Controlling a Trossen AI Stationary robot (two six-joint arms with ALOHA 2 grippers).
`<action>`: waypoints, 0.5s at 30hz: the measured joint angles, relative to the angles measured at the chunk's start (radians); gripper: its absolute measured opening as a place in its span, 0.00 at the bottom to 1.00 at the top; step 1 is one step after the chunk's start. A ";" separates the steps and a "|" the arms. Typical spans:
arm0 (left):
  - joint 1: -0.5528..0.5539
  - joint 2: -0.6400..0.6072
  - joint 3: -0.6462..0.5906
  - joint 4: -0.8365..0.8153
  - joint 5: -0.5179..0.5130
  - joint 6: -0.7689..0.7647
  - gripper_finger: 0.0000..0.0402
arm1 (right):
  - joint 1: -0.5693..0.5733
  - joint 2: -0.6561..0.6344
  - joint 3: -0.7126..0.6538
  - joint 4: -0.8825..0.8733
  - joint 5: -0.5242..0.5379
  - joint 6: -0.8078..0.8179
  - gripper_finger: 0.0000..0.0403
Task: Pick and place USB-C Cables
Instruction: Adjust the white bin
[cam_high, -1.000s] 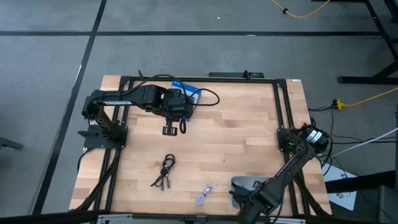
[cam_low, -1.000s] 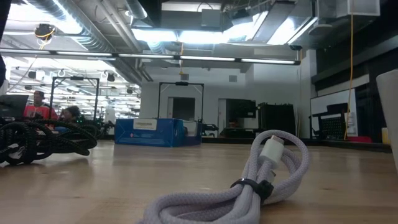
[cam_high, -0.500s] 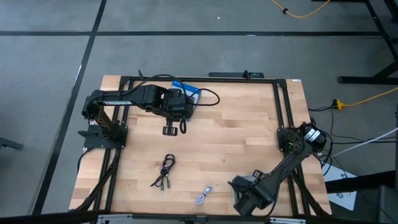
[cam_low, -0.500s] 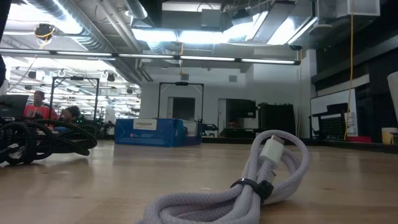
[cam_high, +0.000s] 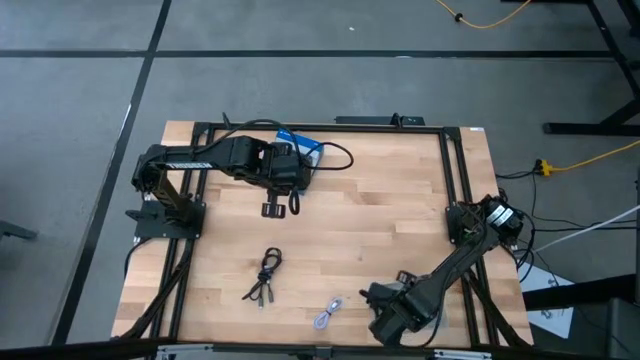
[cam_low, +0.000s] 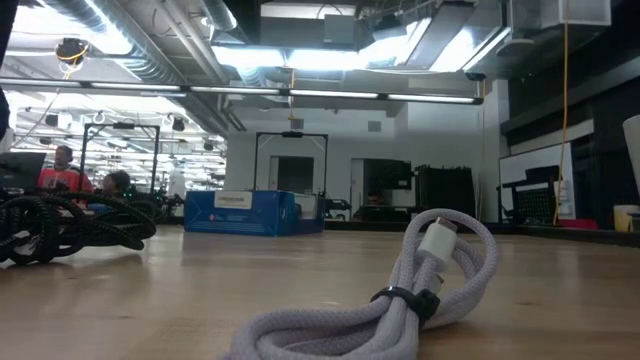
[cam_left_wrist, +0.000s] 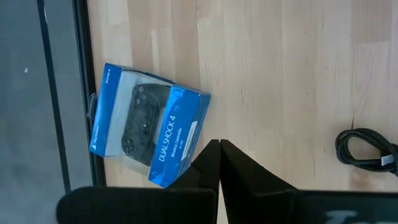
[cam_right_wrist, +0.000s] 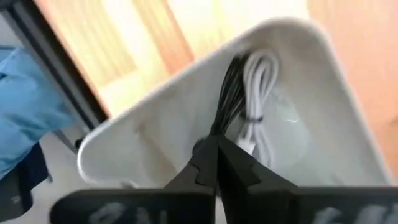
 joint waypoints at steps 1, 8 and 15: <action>0.000 0.000 0.000 0.000 0.000 0.000 0.00 | -0.010 0.000 0.000 0.000 0.014 -0.014 0.01; 0.000 0.000 0.000 0.001 0.000 0.000 0.00 | -0.088 0.000 0.000 -0.001 0.100 -0.098 0.01; 0.000 0.000 0.000 0.027 0.000 0.022 0.00 | -0.119 0.000 0.000 -0.009 0.097 -0.120 0.00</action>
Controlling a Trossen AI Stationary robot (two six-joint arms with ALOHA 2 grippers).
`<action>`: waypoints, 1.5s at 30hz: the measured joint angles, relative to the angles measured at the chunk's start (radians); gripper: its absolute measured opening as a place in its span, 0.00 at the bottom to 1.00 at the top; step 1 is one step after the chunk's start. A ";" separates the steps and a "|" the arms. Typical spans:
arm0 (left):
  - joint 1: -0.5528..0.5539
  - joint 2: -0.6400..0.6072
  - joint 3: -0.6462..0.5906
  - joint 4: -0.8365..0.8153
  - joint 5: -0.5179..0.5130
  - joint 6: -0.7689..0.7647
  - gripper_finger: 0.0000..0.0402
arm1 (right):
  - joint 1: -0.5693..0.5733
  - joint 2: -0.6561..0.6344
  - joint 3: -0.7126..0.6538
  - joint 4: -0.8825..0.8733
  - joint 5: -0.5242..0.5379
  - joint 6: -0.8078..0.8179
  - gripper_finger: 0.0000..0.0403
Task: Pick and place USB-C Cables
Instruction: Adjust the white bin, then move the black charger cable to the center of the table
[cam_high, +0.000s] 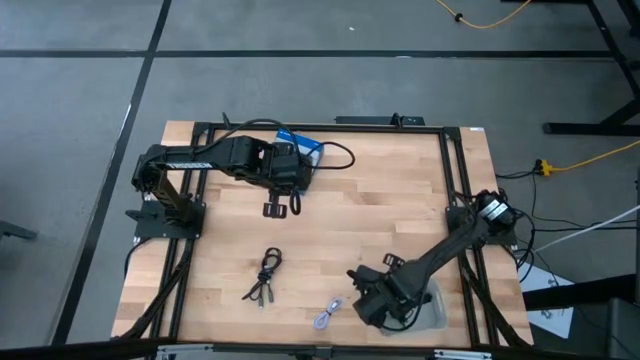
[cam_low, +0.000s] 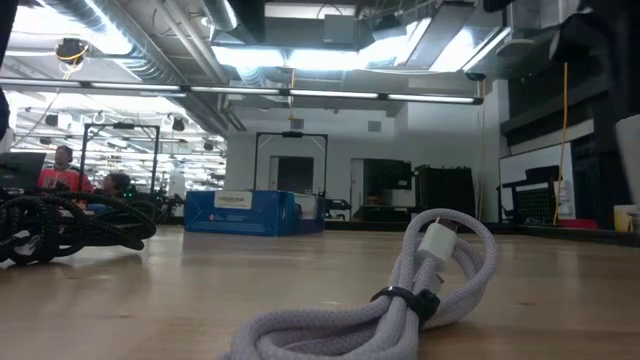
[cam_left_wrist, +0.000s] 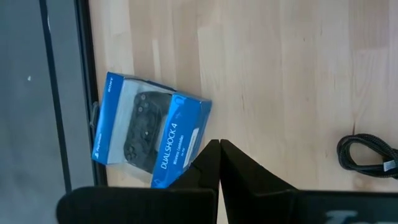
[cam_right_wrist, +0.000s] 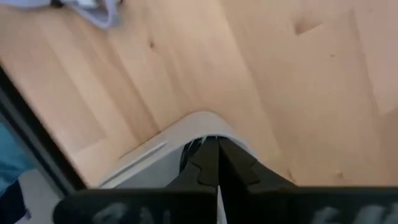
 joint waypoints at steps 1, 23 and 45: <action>0.000 0.000 0.000 0.001 0.000 0.009 0.00 | -0.003 0.000 0.000 -0.001 0.007 0.000 0.00; 0.000 0.000 0.000 0.035 0.000 0.031 0.00 | 0.000 0.001 0.071 -0.212 -0.171 -0.045 0.01; 0.009 0.001 0.000 0.013 0.027 0.071 0.00 | 0.048 -0.356 -0.178 -0.476 0.906 0.389 0.01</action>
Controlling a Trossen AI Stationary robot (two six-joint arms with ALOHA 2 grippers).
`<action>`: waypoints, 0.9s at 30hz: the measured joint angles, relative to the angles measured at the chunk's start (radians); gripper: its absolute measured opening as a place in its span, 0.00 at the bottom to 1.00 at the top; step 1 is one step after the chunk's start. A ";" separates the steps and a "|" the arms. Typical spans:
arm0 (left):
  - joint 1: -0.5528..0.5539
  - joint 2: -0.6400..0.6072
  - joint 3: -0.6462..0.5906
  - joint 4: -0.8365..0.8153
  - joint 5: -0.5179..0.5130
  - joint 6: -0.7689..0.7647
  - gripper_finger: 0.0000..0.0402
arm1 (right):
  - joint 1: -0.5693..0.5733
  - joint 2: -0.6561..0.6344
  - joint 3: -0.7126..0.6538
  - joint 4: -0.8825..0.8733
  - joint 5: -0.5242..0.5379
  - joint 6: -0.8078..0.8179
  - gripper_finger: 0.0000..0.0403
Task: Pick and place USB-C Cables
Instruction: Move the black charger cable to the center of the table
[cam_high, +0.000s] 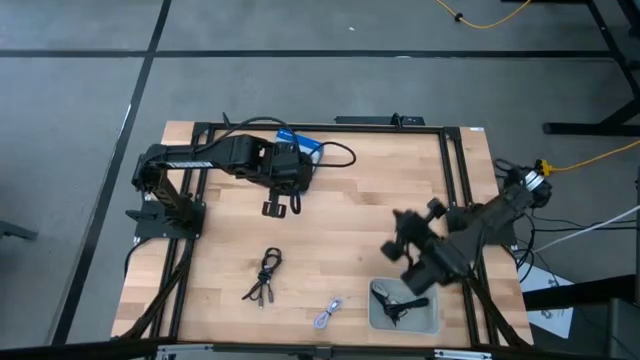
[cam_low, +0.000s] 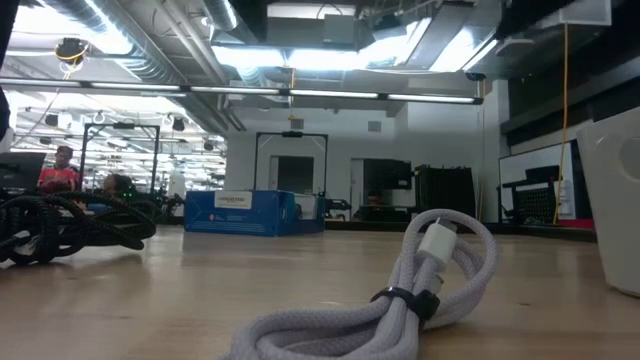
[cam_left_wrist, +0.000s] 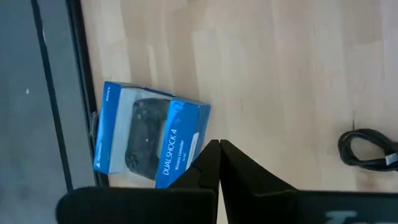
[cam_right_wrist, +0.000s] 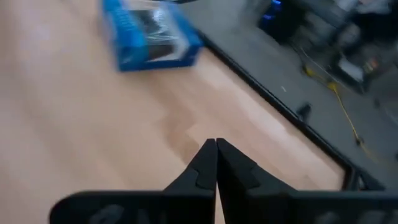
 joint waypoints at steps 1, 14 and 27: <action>0.003 0.000 0.000 0.000 0.001 -0.020 0.00 | -0.023 -0.020 -0.038 0.001 0.006 0.058 0.01; -0.077 0.000 -0.335 -0.023 0.224 -0.503 0.01 | -0.305 -0.263 -0.417 0.016 -0.254 0.234 0.01; -0.208 -0.001 -0.552 0.206 0.175 -0.619 0.19 | -0.561 -0.536 -0.399 0.376 -0.298 -0.437 0.01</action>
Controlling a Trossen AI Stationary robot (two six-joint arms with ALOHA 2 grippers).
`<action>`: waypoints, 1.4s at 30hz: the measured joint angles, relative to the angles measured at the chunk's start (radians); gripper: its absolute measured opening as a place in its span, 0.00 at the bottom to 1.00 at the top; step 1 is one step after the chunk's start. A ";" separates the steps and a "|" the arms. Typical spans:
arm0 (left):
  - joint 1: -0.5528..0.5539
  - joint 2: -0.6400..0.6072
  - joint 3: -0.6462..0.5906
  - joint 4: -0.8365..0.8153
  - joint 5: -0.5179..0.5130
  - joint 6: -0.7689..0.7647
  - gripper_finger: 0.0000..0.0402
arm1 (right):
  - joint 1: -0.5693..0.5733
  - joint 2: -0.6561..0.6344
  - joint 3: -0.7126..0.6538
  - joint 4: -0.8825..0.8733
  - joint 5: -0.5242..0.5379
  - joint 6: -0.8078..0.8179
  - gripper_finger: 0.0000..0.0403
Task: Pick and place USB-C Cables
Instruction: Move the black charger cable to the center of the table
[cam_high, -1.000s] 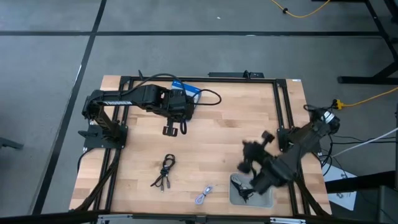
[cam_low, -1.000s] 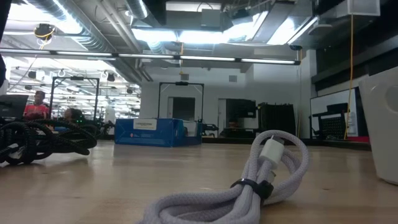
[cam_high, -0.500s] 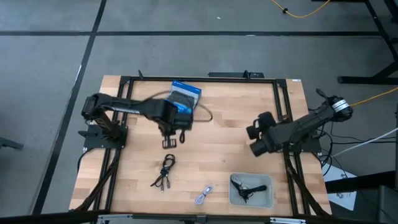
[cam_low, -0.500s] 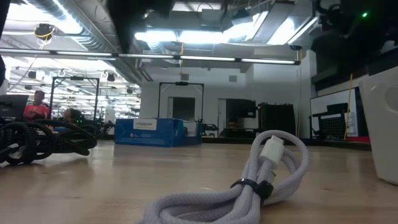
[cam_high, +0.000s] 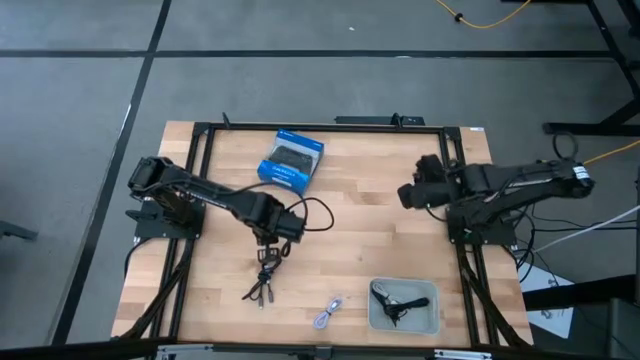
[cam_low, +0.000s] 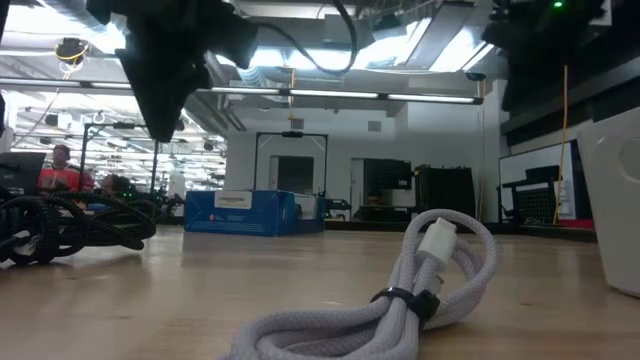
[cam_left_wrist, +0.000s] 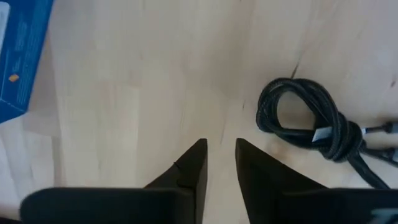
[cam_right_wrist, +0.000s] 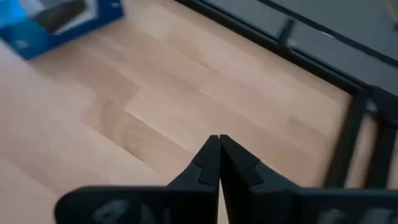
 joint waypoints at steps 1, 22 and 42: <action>-0.005 0.000 0.002 0.001 -0.006 -0.008 0.20 | -0.025 -0.002 0.000 0.039 -0.016 -0.058 0.01; -0.081 0.033 0.012 0.079 0.030 -0.223 0.45 | -0.241 0.132 0.000 0.264 -0.307 -0.533 0.01; -0.197 0.307 0.015 0.149 0.144 -0.327 0.45 | -0.240 0.130 -0.121 0.266 -0.387 -0.522 0.01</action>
